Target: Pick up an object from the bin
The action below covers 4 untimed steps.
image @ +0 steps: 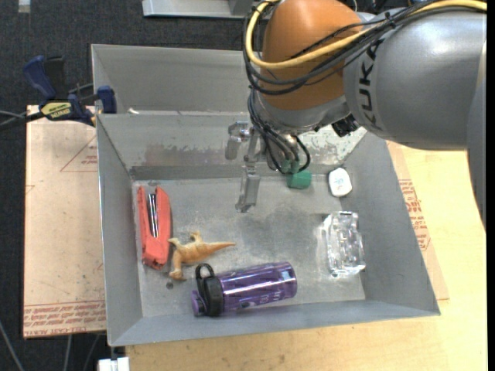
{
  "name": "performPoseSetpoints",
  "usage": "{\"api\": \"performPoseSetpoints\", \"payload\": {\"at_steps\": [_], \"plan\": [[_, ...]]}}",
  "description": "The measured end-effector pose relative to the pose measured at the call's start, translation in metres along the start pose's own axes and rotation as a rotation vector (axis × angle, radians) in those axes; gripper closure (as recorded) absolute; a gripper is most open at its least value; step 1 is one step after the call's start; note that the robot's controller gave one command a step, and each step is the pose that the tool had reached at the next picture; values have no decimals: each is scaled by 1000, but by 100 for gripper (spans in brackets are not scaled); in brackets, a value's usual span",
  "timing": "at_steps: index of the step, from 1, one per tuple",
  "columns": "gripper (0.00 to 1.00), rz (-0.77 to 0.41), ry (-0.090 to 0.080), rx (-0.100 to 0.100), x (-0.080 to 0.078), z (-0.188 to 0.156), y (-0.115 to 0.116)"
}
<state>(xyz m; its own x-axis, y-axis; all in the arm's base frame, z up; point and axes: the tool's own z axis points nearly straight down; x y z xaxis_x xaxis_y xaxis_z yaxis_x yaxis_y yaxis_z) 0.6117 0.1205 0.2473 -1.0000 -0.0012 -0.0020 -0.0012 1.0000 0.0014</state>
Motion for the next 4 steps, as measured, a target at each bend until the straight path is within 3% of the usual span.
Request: {"api": "performPoseSetpoints", "payload": {"at_steps": [1,2,3,4], "plan": [[0,22,-4,0,36,38,17],[0,-8,3,-2,51,82,42],[0,-33,-10,-4,61,133,39],[100,131,-20,-9,86,171,41]]}}
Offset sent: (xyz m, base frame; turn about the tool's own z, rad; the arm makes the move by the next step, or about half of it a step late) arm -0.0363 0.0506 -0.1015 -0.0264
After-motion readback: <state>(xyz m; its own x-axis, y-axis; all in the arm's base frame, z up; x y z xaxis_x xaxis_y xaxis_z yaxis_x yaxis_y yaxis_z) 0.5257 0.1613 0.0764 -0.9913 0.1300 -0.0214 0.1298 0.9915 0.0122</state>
